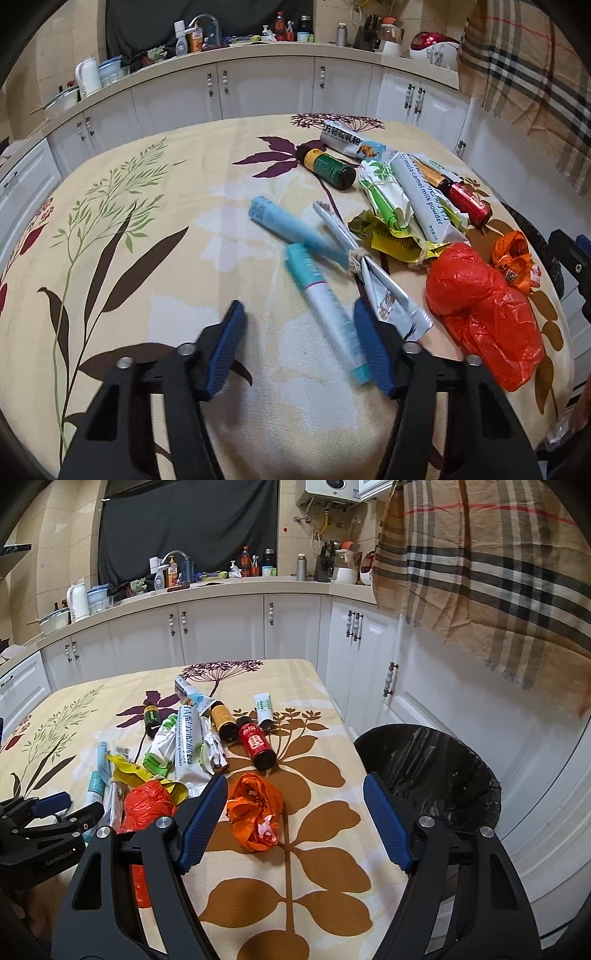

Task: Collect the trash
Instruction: 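Grasp the teal toothpaste tube with the left tool while the right tool grasps the red plastic bag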

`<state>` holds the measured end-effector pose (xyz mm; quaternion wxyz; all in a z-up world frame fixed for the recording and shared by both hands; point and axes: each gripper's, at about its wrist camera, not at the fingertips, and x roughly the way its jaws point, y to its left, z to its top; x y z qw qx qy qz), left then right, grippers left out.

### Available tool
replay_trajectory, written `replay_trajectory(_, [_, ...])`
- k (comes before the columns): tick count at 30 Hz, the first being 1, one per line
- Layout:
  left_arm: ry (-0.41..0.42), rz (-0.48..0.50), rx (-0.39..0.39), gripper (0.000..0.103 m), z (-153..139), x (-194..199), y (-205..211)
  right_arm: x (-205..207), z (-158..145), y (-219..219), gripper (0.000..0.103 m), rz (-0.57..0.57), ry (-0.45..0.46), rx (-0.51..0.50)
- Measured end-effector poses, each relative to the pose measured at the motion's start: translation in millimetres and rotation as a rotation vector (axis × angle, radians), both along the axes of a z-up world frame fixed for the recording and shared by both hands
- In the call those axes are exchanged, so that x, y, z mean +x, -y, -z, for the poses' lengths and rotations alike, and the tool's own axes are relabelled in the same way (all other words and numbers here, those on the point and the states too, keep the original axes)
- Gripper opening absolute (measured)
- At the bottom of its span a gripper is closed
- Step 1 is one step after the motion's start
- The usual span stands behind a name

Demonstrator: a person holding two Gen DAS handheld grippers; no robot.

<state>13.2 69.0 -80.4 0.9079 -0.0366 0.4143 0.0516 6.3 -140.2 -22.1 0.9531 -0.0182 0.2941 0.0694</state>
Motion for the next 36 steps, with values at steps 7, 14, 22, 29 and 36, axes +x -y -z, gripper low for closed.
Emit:
replay_trajectory(7, [0.020, 0.001, -0.014, 0.020, -0.4, -3.3, -12.3, -1.5, 1.1, -10.9, 0.074, -0.027, -0.004, -0.004])
replay_trajectory(14, [0.024, -0.028, -0.039, 0.016, -1.2, -11.5, -28.9, -4.2, 0.6, -21.5, 0.074, -0.053, -0.003, -0.009])
replay_trajectory(22, [0.029, -0.100, -0.032, 0.015, -3.0, -26.7, -57.3, -12.4, -0.5, -44.2, 0.074, -0.118, -0.002, -0.010])
replay_trajectory(29, [0.042, -0.162, 0.005, 0.015, -4.6, -41.0, -81.9, -16.9, 6.0, -66.4, 0.067, -0.180, -0.031, -0.022])
replay_trajectory(36, [0.057, -0.185, 0.036, 0.015, -7.0, -48.3, -92.2, -16.3, 18.6, -76.6, 0.059, -0.199, -0.079, -0.042])
